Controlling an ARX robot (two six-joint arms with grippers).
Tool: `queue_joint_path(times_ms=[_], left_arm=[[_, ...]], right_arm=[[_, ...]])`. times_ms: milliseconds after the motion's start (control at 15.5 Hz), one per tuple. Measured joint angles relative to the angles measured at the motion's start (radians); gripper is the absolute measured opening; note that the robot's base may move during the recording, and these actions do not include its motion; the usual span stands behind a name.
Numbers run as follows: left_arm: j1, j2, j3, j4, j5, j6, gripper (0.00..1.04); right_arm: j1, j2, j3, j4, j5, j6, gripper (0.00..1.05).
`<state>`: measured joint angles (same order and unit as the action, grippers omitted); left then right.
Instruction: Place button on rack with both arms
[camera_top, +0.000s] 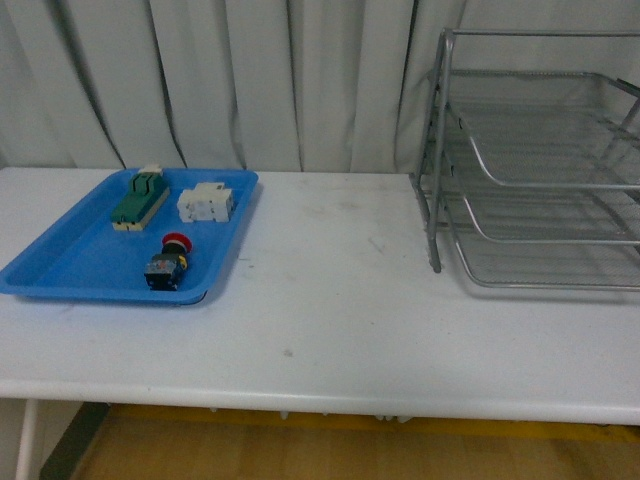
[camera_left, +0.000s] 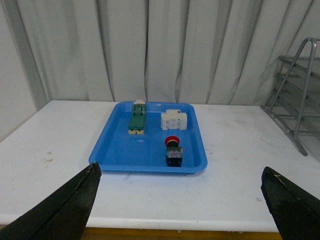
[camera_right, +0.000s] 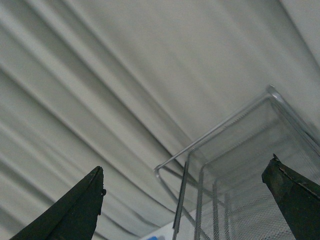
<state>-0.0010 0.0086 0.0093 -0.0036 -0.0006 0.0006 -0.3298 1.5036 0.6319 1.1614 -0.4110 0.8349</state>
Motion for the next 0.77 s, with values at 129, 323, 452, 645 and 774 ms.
queue_joint_path(times_ms=[129, 323, 452, 645, 774], left_arm=[[0.000, 0.000, 0.000, 0.000, 0.000, 0.000, 0.98], [0.000, 0.000, 0.000, 0.000, 0.000, 0.000, 0.98], [0.000, 0.000, 0.000, 0.000, 0.000, 0.000, 0.98], [0.000, 0.000, 0.000, 0.000, 0.000, 0.000, 0.98], [0.000, 0.000, 0.000, 0.000, 0.000, 0.000, 0.98]], right_arm=[[0.053, 0.397, 0.075, 0.127, 0.155, 0.492, 0.98], [0.120, 0.528, 0.021, 0.117, 0.184, 0.665, 0.98], [0.142, 0.581, 0.015, 0.123, 0.204, 0.741, 0.98], [0.181, 0.668, 0.050, 0.123, 0.193, 0.795, 0.98], [0.206, 0.694, 0.082, 0.123, 0.179, 0.772, 0.98]])
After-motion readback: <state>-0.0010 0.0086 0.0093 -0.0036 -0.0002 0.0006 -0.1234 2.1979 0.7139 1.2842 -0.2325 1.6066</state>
